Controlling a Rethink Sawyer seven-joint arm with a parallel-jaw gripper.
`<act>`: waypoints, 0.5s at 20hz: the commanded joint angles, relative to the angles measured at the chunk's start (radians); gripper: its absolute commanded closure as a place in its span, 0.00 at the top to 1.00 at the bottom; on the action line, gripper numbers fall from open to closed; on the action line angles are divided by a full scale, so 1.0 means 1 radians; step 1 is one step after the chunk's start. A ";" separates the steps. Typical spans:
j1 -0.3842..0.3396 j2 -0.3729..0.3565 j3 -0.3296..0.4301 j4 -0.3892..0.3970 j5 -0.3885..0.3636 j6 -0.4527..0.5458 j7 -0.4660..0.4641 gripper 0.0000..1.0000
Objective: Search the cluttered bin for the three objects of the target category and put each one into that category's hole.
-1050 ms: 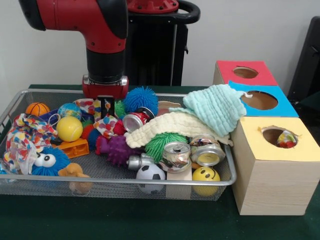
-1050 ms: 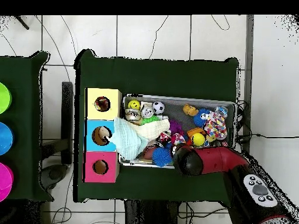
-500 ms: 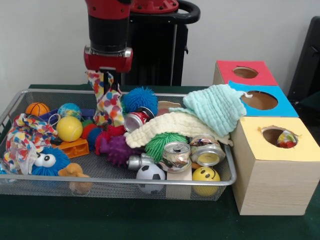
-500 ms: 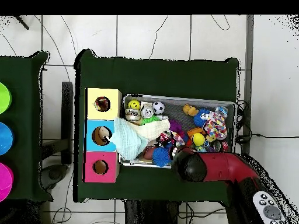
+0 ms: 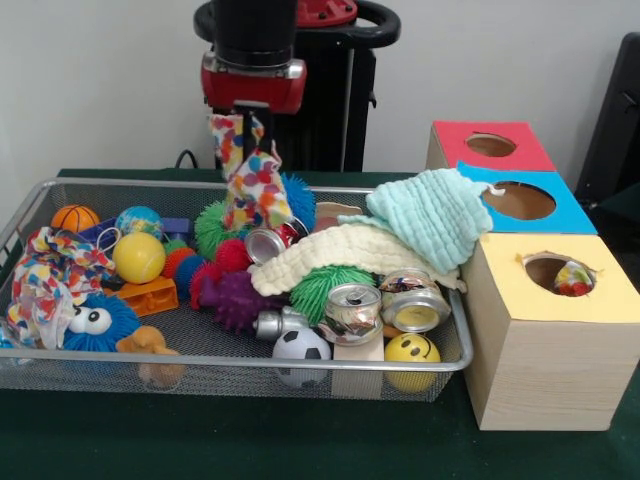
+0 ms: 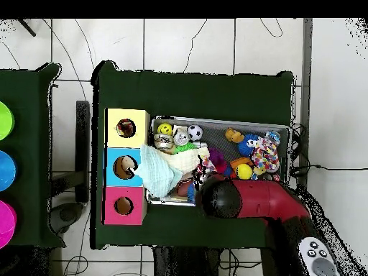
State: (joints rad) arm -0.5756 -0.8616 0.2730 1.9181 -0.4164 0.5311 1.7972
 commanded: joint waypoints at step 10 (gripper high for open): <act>0.263 -0.079 -0.084 -0.050 0.245 0.131 0.295 0.00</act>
State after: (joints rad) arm -0.3735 -0.9021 0.2423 1.9165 -0.2783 0.5326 1.7976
